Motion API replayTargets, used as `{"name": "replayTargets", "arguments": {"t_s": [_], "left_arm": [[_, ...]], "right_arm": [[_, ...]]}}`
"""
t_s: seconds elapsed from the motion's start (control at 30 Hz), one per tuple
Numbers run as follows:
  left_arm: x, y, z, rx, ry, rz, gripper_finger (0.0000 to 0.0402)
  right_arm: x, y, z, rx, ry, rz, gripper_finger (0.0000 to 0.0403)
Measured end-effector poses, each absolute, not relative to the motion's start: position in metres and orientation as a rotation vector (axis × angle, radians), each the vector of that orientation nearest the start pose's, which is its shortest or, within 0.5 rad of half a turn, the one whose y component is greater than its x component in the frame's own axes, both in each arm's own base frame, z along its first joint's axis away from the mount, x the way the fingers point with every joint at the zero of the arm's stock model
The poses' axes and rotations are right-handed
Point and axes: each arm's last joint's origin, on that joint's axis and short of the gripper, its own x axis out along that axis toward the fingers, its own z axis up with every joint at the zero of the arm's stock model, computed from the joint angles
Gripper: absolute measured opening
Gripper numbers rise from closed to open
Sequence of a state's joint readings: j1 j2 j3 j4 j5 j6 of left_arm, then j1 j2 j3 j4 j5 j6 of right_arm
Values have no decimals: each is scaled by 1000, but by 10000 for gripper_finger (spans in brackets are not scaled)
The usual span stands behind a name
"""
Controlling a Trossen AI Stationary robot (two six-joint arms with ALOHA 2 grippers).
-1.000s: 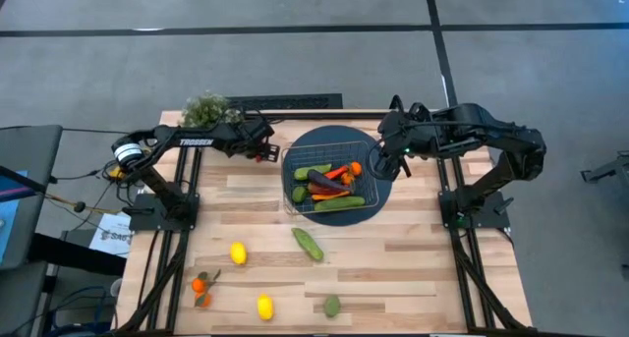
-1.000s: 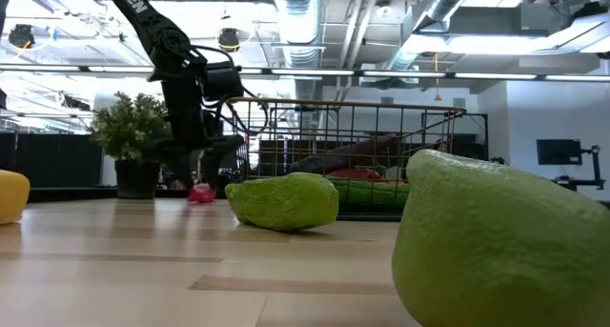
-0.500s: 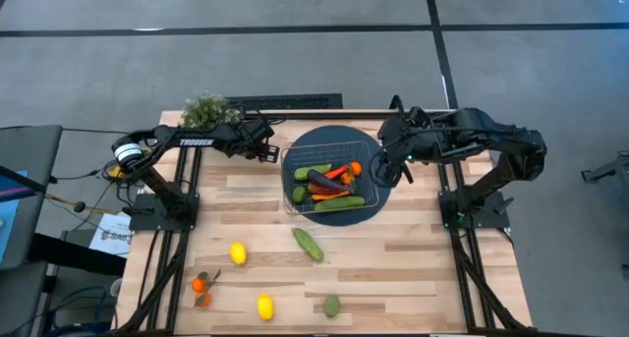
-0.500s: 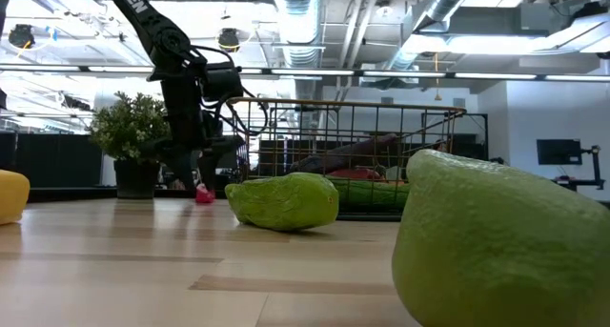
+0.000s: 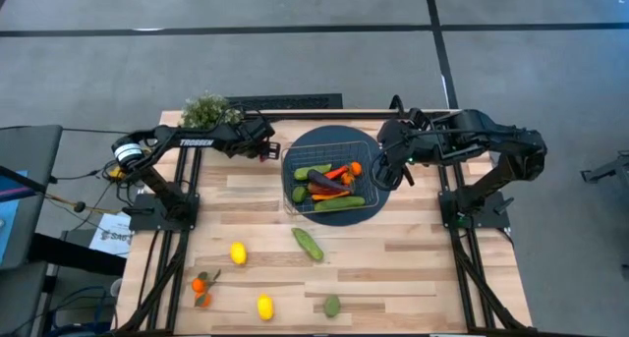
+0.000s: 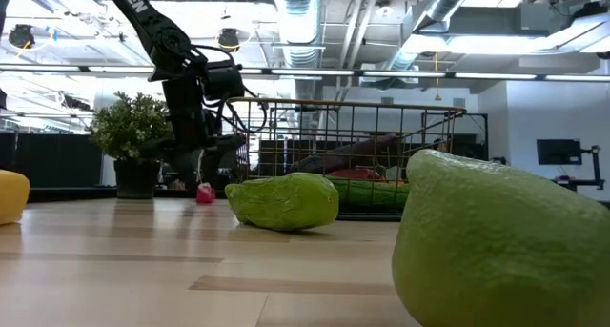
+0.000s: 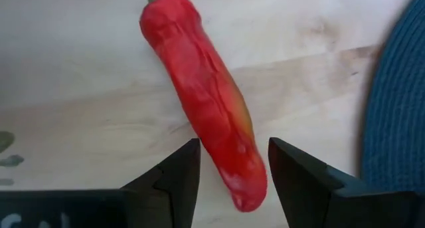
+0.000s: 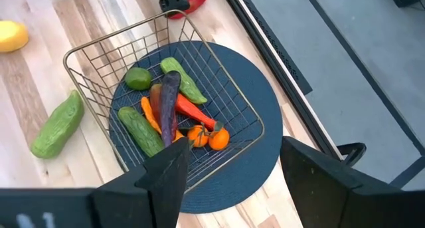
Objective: Build produce basket
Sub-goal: Put the red chili pepper into the wire basket
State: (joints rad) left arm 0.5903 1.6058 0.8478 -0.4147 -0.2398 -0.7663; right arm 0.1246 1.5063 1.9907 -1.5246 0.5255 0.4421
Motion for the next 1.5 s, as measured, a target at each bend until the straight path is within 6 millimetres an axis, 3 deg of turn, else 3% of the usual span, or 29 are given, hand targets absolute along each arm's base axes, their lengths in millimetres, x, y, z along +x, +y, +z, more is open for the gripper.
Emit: {"name": "replayTargets", "arguments": {"t_s": [0.27, 0.57, 1.03, 1.17, 1.37, 1.5], "left_arm": [[235, 165, 153, -837, 843, 1171, 162], [246, 165, 125, -872, 905, 1157, 162], [246, 164, 131, -786, 937, 1092, 158], [246, 165, 131, -750, 952, 1066, 125], [247, 164, 134, -720, 970, 998, 28], [245, 162, 148, -713, 928, 978, 19]], "right_arm": [[239, 15, 454, 54, 881, -578, 255], [239, 15, 454, 46, 879, -585, 255], [239, 15, 454, 51, 874, -587, 255], [240, 15, 455, 56, 864, -585, 255], [240, 15, 455, 56, 864, -585, 255], [240, 15, 455, 56, 864, -585, 255]]}}
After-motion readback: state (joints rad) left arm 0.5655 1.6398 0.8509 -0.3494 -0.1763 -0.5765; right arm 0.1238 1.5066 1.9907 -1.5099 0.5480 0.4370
